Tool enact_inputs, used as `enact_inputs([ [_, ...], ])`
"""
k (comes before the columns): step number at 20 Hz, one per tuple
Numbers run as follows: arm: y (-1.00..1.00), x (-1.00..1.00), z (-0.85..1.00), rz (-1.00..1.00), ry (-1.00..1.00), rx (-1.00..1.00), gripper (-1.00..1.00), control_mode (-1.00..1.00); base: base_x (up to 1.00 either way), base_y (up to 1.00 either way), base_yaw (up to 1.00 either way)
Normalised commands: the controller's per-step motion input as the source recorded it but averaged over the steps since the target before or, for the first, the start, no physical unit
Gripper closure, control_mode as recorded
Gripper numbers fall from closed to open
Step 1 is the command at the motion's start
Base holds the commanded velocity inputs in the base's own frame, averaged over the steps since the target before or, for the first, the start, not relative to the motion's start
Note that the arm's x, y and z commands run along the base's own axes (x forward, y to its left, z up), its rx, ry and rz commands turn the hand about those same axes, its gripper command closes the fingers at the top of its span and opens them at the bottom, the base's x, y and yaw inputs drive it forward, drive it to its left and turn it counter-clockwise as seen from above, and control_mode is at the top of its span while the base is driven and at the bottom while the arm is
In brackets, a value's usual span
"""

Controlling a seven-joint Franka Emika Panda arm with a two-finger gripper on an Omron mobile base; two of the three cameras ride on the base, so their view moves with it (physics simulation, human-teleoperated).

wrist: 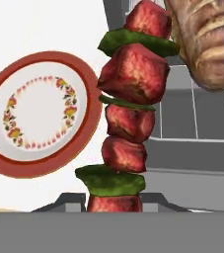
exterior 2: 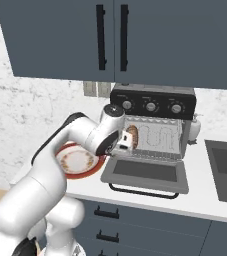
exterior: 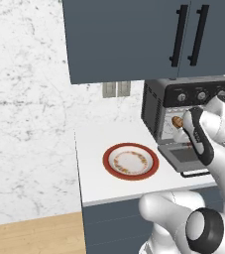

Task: Pick up the kebab skewer and baguette bread, and place them inside the toaster oven. Close the toaster oven door and start by setting the timer.

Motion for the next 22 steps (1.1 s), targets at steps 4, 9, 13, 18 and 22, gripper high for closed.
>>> enact_inputs([
  [4,-0.89,0.00,0.58,0.00,-0.08,0.00,1.00,-1.00,0.00,0.00,0.00],
  [9,-0.93,0.16,0.22,0.00,-0.02,0.00,1.00,-1.00,0.00,0.00,0.00],
  [13,-0.27,0.04,-0.37,0.00,-0.10,0.00,1.00,-1.00,0.00,0.00,0.00],
  [18,-0.29,0.20,-0.11,0.00,-0.15,0.00,1.00,-1.00,0.00,0.00,0.00],
  [22,-0.20,0.28,0.00,0.00,-0.02,0.00,1.00,-1.00,0.00,0.00,0.00],
])
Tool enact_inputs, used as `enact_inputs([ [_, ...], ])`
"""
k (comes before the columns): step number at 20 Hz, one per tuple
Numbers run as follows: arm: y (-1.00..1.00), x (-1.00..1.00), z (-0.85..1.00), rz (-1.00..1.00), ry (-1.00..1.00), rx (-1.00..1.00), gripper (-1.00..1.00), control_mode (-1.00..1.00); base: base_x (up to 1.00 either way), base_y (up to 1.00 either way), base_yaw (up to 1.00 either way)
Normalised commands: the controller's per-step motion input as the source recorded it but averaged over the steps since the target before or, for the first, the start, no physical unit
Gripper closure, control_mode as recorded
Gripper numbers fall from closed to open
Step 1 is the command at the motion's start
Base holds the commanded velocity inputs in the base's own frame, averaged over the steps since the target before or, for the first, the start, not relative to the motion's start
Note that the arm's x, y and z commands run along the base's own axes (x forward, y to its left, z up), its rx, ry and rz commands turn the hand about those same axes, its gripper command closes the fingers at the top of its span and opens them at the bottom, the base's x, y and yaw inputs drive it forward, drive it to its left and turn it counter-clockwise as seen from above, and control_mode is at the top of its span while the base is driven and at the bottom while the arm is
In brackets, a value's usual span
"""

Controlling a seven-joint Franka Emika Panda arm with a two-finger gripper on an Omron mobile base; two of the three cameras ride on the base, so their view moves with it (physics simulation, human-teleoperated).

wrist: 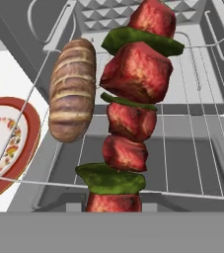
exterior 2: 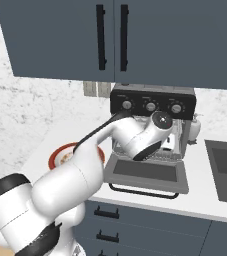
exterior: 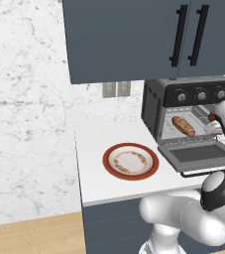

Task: Pick up the kebab skewer and baguette bread, and place them inside the toaster oven. Close the toaster oven door and start by setting the timer.

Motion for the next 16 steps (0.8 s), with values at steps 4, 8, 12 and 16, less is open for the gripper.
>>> enact_inputs([
  [4,-0.10,0.18,-0.01,0.00,0.01,0.00,1.00,-1.00,0.00,0.00,0.00],
  [8,0.00,0.25,-0.01,0.00,0.03,0.00,1.00,-1.00,0.00,0.00,0.00],
  [12,-0.02,0.18,-0.08,0.00,0.02,0.00,1.00,-1.00,0.00,0.00,0.00],
  [16,-0.02,0.13,-0.19,0.01,0.00,0.00,1.00,-1.00,0.00,0.00,0.00],
])
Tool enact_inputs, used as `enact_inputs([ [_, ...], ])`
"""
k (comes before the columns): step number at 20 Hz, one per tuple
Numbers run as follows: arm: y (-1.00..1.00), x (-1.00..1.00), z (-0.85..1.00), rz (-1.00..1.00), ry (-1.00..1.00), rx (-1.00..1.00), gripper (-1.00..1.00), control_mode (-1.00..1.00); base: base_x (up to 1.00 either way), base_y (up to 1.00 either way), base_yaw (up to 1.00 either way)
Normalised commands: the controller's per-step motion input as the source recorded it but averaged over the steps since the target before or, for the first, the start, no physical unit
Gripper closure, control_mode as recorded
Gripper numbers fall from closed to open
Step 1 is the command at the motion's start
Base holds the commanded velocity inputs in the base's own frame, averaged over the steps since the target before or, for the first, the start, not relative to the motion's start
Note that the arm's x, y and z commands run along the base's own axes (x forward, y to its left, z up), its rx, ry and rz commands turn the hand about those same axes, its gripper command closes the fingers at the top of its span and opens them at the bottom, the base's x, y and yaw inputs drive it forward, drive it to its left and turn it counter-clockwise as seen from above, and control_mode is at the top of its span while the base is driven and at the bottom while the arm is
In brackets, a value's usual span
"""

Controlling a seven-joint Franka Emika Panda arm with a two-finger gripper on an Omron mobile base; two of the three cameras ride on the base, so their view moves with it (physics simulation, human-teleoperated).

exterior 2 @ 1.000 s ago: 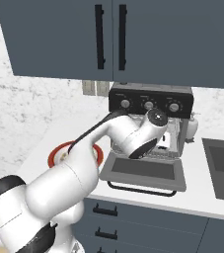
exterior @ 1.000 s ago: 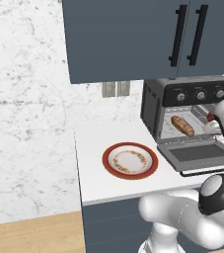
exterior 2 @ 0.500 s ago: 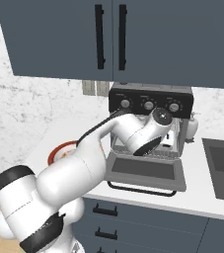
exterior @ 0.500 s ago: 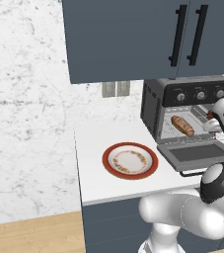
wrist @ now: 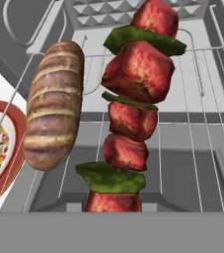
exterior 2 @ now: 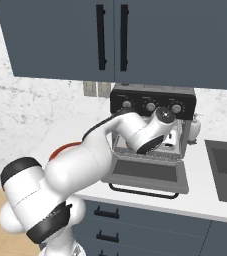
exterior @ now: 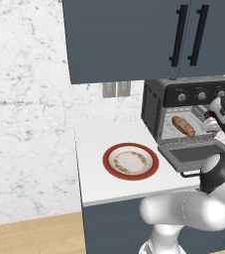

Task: Pick up the kebab skewer and baguette bread, and place them inside the toaster oven. Close the toaster oven door and start by setting the timer.

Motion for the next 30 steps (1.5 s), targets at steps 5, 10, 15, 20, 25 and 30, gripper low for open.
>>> enact_inputs([
  [5,-0.11,0.10,-0.16,0.02,0.01,0.00,1.00,-1.00,0.00,0.00,0.00],
  [10,-0.08,0.05,-0.18,0.03,0.04,0.00,1.00,-1.00,0.00,0.00,0.00],
  [15,-0.02,0.06,-0.03,0.03,0.05,0.00,1.00,-1.00,0.00,0.00,0.00],
  [20,-0.04,0.03,0.00,0.02,0.05,0.00,1.00,-1.00,0.00,0.00,0.00],
  [25,0.00,0.09,0.00,0.02,0.03,0.00,1.00,-1.00,0.00,0.00,0.00],
  [30,0.00,0.25,0.00,0.02,0.00,0.00,-1.00,-1.00,0.00,0.00,0.00],
])
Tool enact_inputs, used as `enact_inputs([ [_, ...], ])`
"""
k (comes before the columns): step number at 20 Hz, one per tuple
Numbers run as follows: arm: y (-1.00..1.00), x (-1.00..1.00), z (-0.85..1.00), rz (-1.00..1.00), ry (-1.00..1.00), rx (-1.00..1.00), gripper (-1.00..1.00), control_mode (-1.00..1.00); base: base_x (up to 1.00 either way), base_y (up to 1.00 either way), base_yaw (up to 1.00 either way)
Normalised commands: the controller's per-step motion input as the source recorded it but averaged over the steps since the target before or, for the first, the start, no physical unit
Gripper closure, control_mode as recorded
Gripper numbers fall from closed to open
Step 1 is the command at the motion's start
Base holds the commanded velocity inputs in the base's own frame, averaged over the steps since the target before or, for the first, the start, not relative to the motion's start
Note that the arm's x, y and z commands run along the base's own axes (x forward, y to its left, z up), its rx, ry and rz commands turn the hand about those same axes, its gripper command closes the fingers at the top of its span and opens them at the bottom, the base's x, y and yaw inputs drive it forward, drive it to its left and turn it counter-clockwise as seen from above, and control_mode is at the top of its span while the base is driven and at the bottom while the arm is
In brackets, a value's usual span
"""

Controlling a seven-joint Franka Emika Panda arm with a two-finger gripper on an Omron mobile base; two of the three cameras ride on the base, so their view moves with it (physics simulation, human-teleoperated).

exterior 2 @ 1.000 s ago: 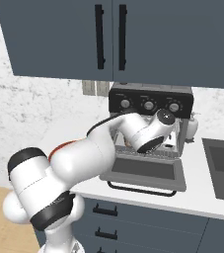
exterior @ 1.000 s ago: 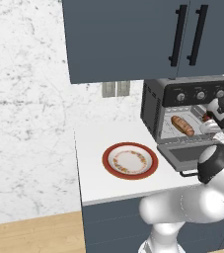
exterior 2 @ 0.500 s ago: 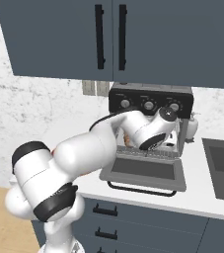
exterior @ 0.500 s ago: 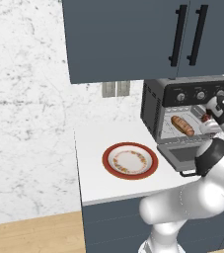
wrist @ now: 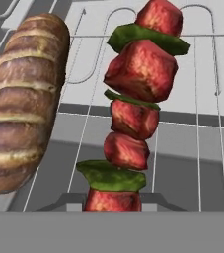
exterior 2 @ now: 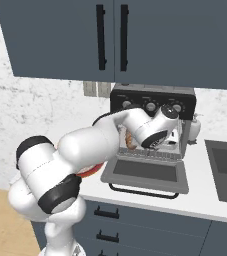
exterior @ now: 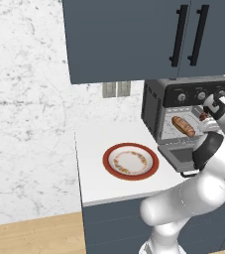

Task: Pick up the kebab skewer and baguette bread, and place them inside the toaster oven. Close the toaster oven door and start by setting the timer.

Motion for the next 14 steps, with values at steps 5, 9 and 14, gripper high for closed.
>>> enact_inputs([
  [5,0.00,0.10,-0.03,0.03,0.00,0.00,-1.00,-1.00,0.00,0.00,0.00],
  [9,-0.01,0.00,-0.04,0.03,0.00,0.00,-1.00,-1.00,0.00,0.00,0.00],
  [14,-0.01,-0.02,0.00,0.03,0.00,0.00,-1.00,-1.00,0.00,0.00,0.00],
])
